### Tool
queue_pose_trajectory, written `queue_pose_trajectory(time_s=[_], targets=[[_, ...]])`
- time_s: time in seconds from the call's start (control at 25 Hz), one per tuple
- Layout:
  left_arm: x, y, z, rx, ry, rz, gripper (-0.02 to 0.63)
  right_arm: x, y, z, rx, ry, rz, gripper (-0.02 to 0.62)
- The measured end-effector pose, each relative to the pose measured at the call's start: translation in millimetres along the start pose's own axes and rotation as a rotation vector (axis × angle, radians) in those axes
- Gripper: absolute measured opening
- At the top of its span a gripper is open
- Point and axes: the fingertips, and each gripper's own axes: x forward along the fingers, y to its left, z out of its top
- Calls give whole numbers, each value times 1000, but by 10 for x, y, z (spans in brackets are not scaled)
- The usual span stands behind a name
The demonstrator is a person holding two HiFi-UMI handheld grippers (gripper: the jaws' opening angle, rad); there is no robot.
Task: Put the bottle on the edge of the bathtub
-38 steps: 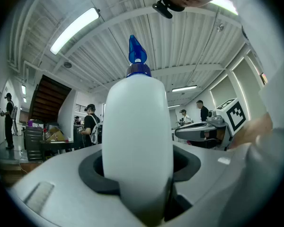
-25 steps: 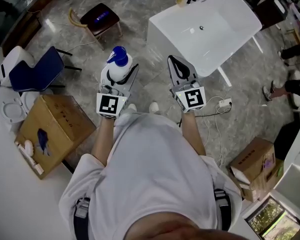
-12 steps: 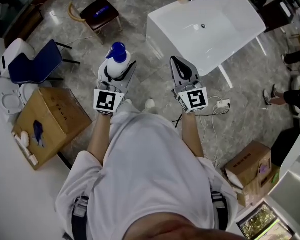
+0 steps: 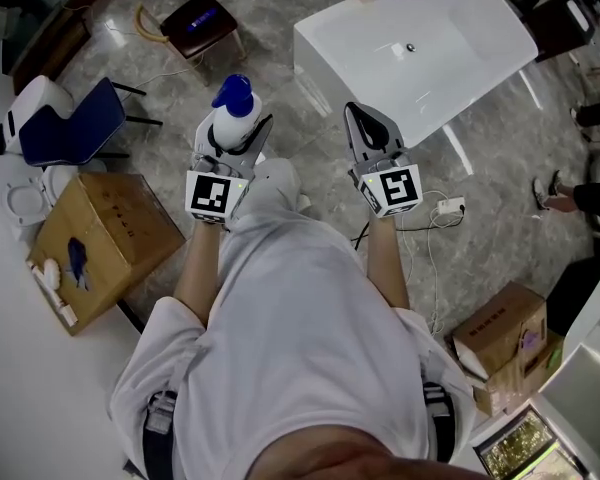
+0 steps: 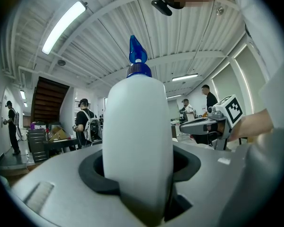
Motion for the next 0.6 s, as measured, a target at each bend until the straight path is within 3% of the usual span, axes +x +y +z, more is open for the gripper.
queue_pose_trajectory(time_s=[0.32, 0.6], targets=[[420, 173, 1, 16, -28, 1, 252, 177, -341, -37, -21, -12, -42, 2], [1171, 432, -140, -2, -56, -43, 252, 623, -785, -222, -49, 15, -65, 2]])
